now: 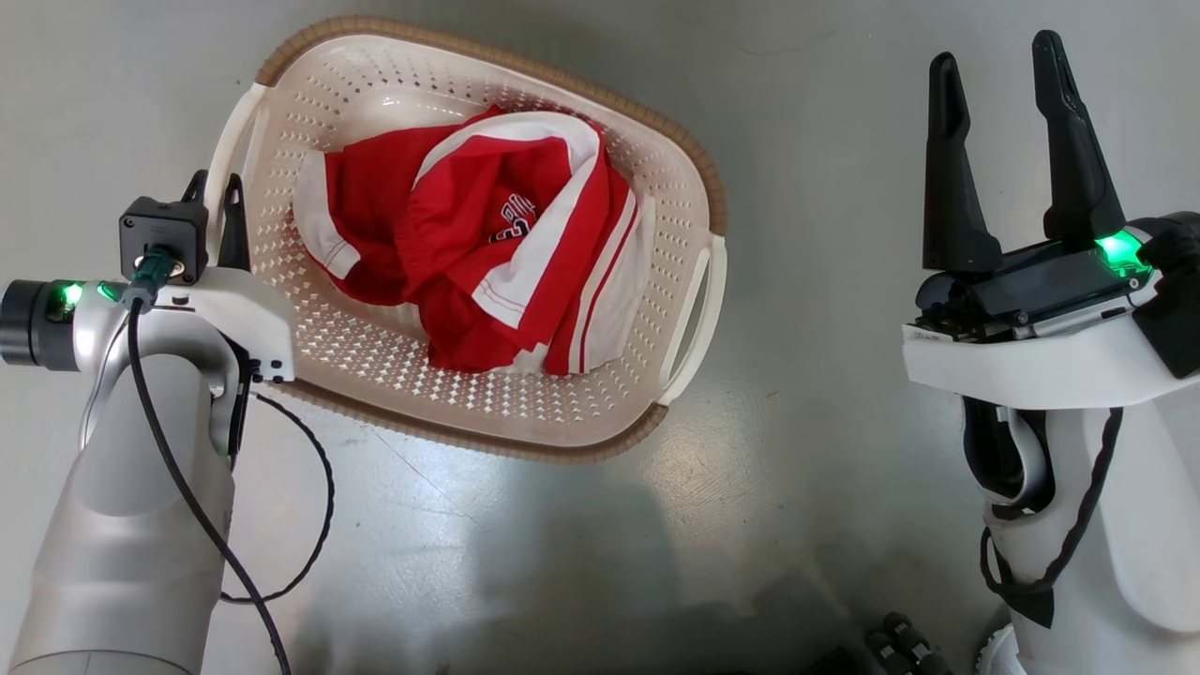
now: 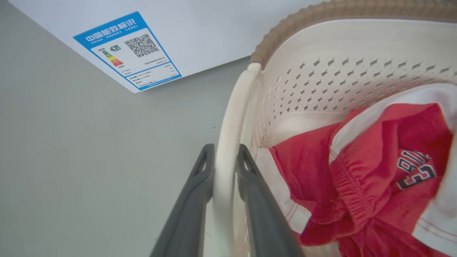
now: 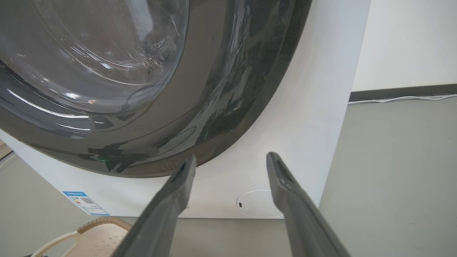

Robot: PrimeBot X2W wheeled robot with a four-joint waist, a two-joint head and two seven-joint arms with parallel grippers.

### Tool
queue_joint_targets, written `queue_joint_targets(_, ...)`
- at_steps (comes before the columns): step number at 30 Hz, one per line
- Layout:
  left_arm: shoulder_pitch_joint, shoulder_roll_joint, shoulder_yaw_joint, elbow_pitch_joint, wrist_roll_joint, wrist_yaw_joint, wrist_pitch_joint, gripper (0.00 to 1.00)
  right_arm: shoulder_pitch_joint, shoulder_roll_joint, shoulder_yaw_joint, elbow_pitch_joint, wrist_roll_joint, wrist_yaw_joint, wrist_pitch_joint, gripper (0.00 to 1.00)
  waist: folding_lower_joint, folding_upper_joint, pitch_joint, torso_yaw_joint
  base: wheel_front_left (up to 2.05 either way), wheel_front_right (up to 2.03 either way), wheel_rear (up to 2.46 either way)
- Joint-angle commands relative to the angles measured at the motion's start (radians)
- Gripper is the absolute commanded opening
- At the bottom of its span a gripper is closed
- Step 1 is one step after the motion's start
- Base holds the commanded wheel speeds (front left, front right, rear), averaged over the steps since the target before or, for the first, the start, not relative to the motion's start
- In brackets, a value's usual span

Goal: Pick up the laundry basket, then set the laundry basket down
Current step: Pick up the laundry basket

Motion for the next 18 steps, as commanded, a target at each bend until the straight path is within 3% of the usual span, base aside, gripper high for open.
queue_joint_targets(1,0.007,0.031,0.019,-0.011,-0.005,0.007,-0.005,0.05,0.015,0.005,0.015,-0.024,0.009,0.007,-0.006,1.00,-0.0001,0.0000,0.000,0.000,0.00,0.00,0.00)
queue_joint_targets(3,0.008,0.030,0.015,-0.013,-0.007,0.007,-0.005,0.00,0.015,0.005,0.015,-0.023,0.009,0.007,-0.006,1.00,-0.0001,0.0000,-0.001,0.001,0.00,0.00,0.00)
queue_joint_targets(18,0.064,0.003,0.041,-0.050,-0.063,0.025,-0.005,0.00,0.012,0.005,0.016,-0.005,0.011,0.007,-0.006,1.00,-0.0001,0.0000,-0.029,0.008,0.00,0.00,0.00)
